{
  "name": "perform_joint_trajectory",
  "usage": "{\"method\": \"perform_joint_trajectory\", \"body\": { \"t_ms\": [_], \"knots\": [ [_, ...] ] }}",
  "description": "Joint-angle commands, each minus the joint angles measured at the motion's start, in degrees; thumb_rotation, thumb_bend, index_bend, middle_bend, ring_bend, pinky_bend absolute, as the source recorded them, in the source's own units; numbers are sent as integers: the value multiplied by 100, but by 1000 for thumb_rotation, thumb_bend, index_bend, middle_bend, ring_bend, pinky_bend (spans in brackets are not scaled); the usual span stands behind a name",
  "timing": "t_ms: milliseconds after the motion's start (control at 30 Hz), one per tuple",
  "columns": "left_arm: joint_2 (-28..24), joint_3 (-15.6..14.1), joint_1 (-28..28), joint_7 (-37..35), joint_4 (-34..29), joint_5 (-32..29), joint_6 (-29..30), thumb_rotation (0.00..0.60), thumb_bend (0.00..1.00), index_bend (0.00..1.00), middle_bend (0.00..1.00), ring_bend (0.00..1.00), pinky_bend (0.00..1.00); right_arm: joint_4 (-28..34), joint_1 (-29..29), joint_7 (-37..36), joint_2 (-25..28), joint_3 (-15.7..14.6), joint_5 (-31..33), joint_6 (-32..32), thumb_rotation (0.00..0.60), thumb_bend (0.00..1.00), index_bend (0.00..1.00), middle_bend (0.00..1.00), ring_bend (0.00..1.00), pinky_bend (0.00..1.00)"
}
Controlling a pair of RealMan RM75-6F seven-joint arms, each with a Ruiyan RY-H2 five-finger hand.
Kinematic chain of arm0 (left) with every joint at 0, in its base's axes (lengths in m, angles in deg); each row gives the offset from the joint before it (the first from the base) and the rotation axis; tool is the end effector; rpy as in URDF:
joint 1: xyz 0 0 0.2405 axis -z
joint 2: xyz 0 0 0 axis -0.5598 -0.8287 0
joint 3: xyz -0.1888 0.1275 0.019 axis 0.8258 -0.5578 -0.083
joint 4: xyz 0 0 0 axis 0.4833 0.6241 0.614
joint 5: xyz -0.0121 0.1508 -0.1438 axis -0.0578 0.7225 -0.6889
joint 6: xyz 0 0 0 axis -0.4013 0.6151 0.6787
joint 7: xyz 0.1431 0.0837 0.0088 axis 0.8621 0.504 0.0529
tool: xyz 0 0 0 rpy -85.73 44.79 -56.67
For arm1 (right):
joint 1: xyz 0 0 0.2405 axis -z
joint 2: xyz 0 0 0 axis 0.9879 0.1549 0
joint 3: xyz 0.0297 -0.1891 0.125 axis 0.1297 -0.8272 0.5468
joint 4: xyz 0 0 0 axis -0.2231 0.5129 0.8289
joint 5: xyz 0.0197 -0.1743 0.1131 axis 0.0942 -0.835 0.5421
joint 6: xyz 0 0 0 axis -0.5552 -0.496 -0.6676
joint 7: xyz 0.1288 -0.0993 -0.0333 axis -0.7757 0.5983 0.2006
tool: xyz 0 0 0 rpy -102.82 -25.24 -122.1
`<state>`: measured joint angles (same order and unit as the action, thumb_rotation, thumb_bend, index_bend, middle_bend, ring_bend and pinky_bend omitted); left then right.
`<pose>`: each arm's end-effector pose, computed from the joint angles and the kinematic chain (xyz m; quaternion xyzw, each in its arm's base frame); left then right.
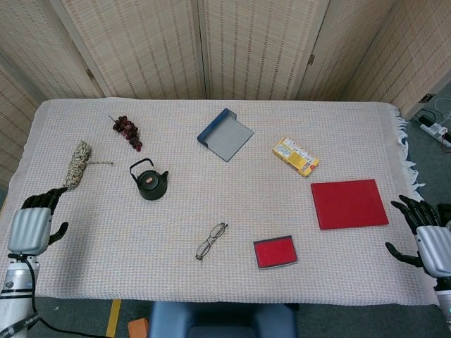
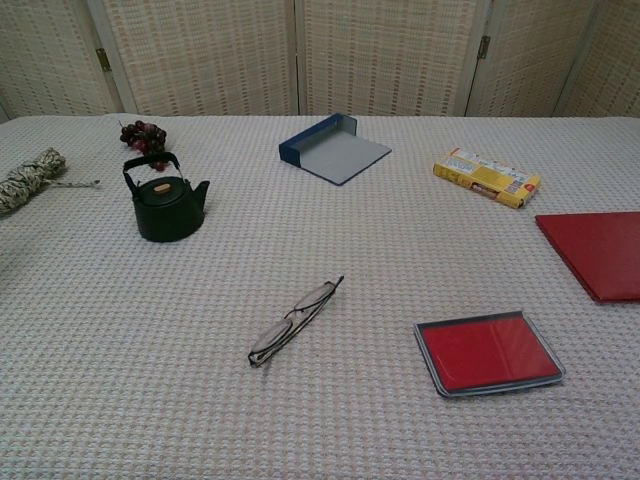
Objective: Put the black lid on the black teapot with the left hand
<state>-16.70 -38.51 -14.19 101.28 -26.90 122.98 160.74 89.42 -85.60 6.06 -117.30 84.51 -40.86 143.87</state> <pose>-0.2606 0.2580 0.1325 -0.5995 -0.3450 -0.3600 0.6261 -0.3103 -0.1994 0.1662 0.5839 -0.4374 0.4037 0.5521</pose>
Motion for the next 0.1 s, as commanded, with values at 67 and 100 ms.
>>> {"method": "perform_joint_trajectory", "body": {
  "t_ms": [67,100],
  "knots": [
    [-63,-186,-370,-52,-120,318,311,600,265,159,182,224,215,83,80,220,-73,-7,11,153,600,289,126,96,79,0],
    [-64,-222,-431,-44,-137,382,348,600,265,159,182,223,214,98,95,262,-89,-9,10,184,600,290,126,98,81,0]
  ]
}}
